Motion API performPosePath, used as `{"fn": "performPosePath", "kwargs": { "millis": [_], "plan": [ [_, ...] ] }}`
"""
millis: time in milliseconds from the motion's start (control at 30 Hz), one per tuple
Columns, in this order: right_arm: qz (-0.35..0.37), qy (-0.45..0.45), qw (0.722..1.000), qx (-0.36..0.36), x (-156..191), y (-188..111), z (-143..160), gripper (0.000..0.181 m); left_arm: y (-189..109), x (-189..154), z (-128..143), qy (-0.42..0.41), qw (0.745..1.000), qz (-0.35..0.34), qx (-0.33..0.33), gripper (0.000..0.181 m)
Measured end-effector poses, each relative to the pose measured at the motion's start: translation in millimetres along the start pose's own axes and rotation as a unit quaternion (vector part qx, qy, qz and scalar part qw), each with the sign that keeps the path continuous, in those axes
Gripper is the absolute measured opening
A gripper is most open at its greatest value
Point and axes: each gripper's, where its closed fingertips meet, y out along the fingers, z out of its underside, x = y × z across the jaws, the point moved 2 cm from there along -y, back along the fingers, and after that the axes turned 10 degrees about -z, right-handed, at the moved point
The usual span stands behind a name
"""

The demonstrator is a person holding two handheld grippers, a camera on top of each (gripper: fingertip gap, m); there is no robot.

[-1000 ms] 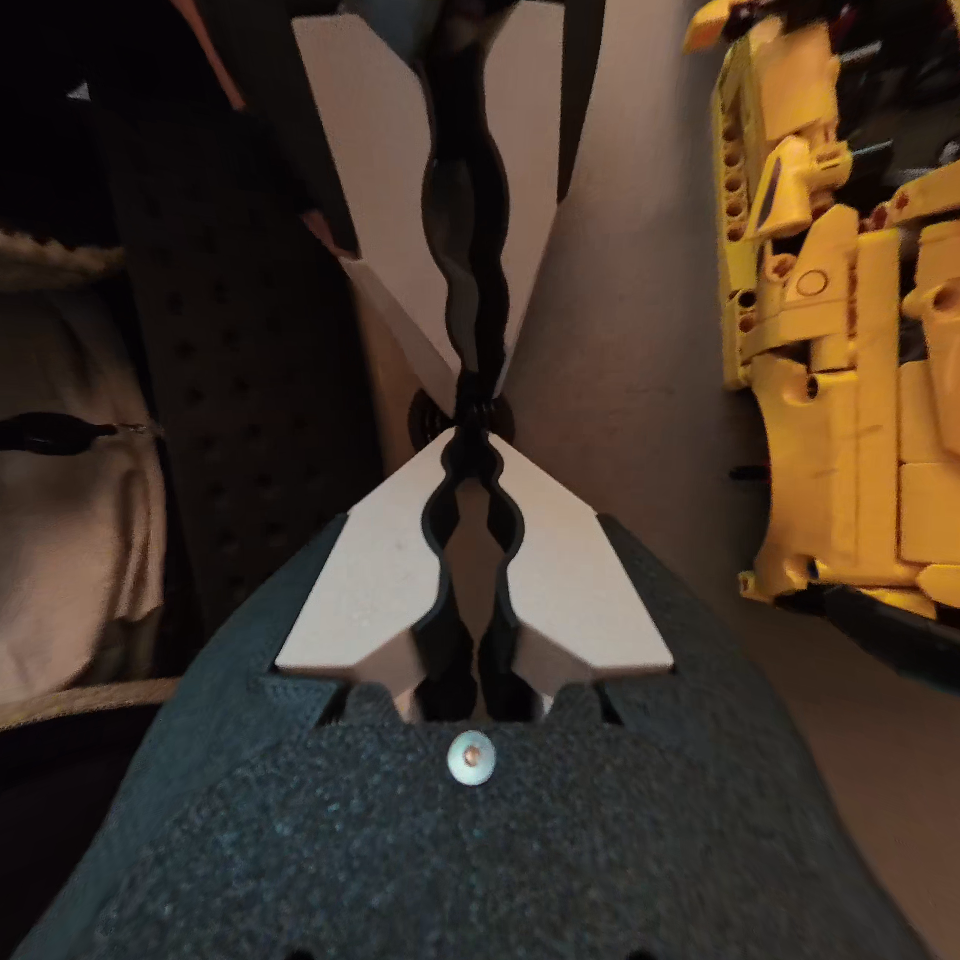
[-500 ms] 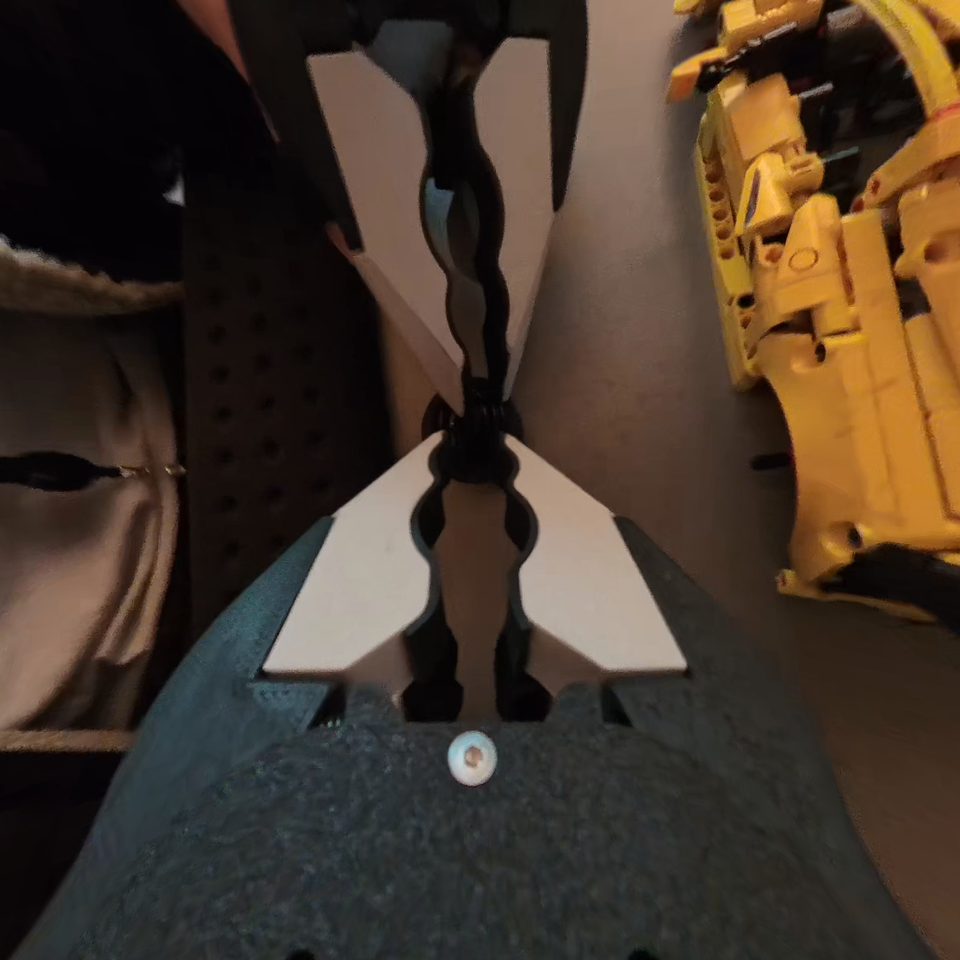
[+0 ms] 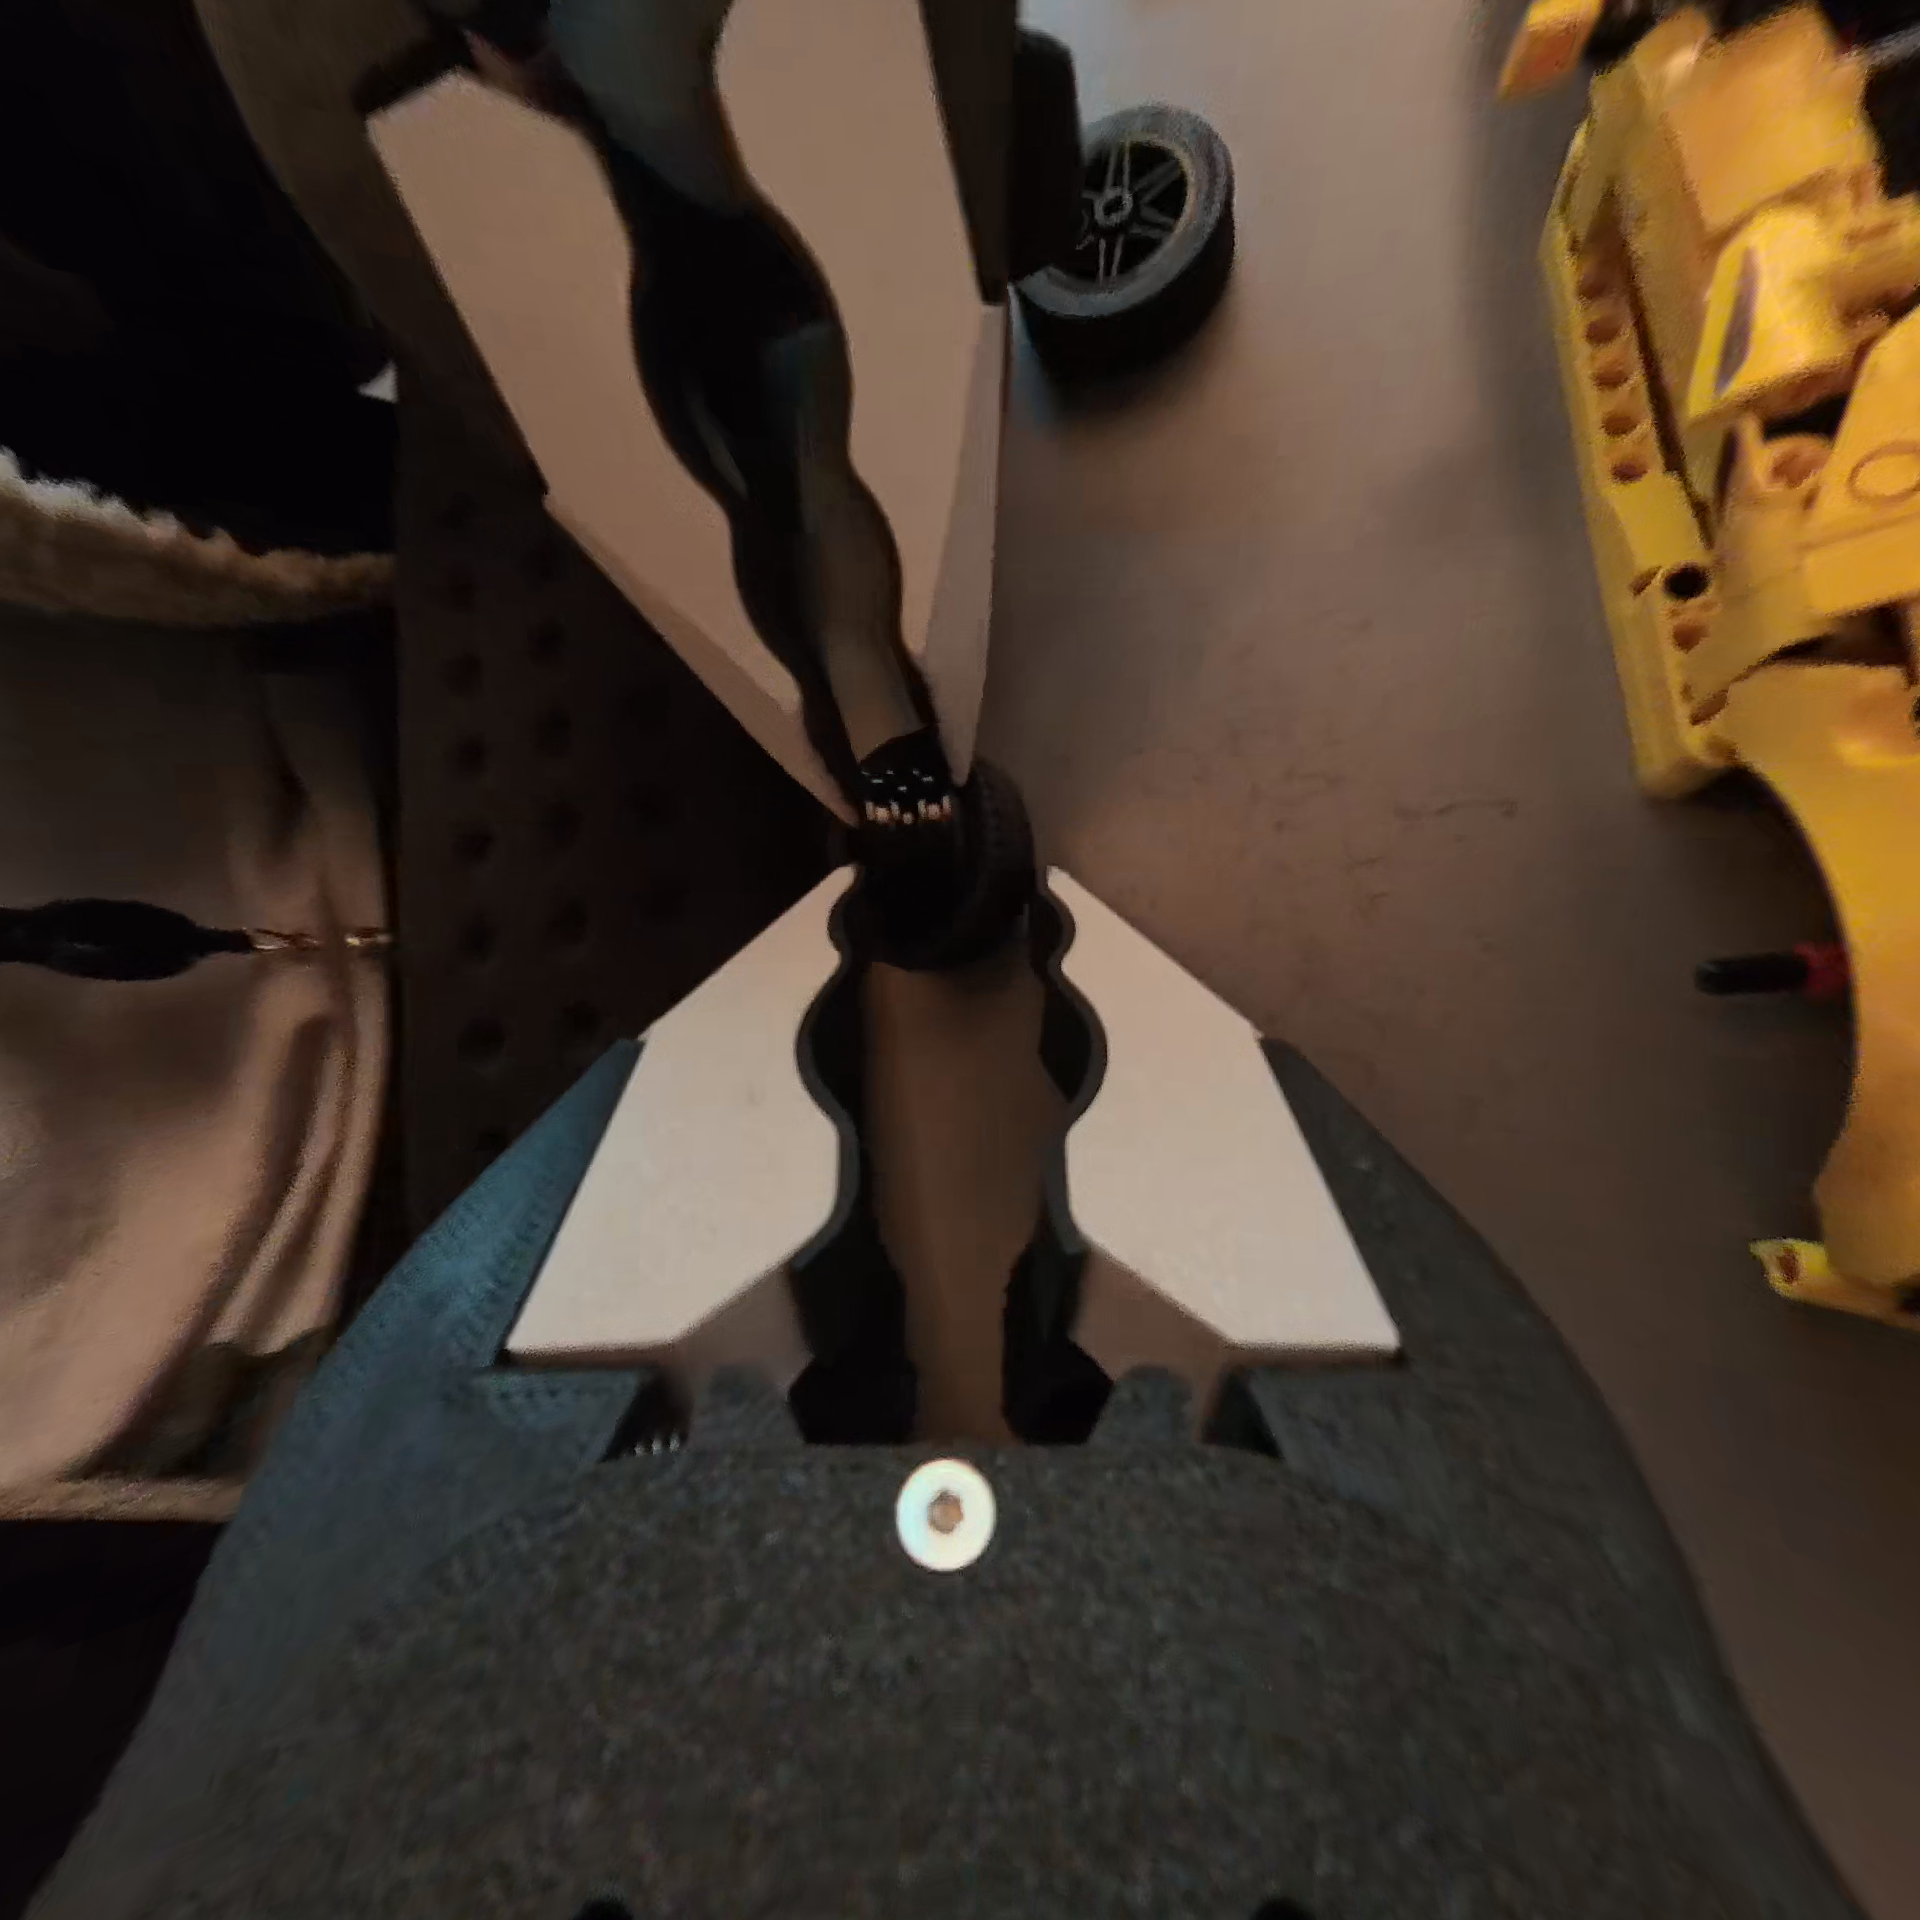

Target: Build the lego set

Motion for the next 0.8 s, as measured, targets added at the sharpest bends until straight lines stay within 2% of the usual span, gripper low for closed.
{"fn": "performPosePath", "kwargs": {
  "millis": [33,100,167,233,300,367,533,600,733,800],
  "plan": [
    [0.021,-0.026,0.999,-0.004,1,-1,-1,0.029,-3,-1,-4,-0.025,1.0,0.011,-0.013,0.016],
    [0.065,-0.074,0.995,-0.011,4,-3,-3,0.029,-10,2,-15,-0.078,0.995,0.031,-0.045,0.04],
    [0.104,-0.119,0.987,-0.033,8,-9,-12,0.029,-13,8,-18,-0.099,0.993,0.032,-0.06,0.047],
    [0.108,-0.165,0.977,-0.076,20,-16,-24,0.028,-12,3,-17,-0.099,0.992,0.052,-0.057,0.05],
    [0.11,-0.193,0.972,-0.082,26,-18,-26,0.028,-14,-3,-22,-0.095,0.99,0.072,-0.069,0.05],
    [0.127,-0.206,0.967,-0.079,24,-19,-25,0.028,-14,-9,-20,-0.079,0.991,0.087,-0.063,0.035],
    [0.076,-0.183,0.969,-0.145,30,-19,-24,0.03,-17,-16,-22,-0.049,0.992,0.091,-0.073,0.034],
    [0.048,-0.138,0.975,-0.169,28,-20,-23,0.04,-19,-17,-25,-0.022,0.993,0.081,-0.088,0.034],
    [-0.024,-0.096,0.982,-0.162,35,-15,-19,0.031,-20,-20,-26,0.007,0.992,0.076,-0.099,0.033],
    [-0.025,-0.099,0.982,-0.156,35,-15,-17,0.03,-19,-22,-26,0.02,0.992,0.072,-0.102,0.033]
  ]
}}
